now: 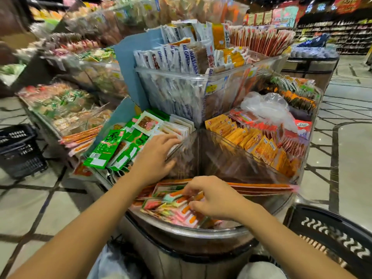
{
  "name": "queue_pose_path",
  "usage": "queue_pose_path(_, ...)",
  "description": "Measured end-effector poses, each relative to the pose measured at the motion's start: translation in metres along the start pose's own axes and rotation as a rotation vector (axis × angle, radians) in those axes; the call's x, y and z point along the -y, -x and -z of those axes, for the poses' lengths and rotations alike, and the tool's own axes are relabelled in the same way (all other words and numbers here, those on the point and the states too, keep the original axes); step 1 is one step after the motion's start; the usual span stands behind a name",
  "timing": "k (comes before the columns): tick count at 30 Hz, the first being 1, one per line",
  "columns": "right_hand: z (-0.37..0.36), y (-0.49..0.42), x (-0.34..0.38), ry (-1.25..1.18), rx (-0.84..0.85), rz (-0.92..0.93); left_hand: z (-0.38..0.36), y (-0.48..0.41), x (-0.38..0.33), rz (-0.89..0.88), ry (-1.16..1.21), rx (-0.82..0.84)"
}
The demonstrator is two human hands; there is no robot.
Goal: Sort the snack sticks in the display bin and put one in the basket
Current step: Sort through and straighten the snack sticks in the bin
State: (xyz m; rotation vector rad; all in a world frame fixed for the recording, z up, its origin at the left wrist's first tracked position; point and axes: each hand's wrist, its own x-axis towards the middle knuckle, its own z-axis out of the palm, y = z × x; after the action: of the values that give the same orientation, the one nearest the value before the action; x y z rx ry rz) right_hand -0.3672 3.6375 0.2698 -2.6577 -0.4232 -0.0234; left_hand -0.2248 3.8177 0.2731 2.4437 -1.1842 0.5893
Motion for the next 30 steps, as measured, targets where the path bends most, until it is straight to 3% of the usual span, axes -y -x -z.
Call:
queue_pose_path(24,-0.0049,0.0033,-0.0038,-0.091,0.054,-0.021,-0.0059,0.0020,0.0009,0.038,0.025,-0.061)
queue_pose_path(30,-0.0055,0.0032,-0.0023,-0.103,0.063,0.088,-0.0054,0.0023,0.0012,0.041,0.025,-0.059)
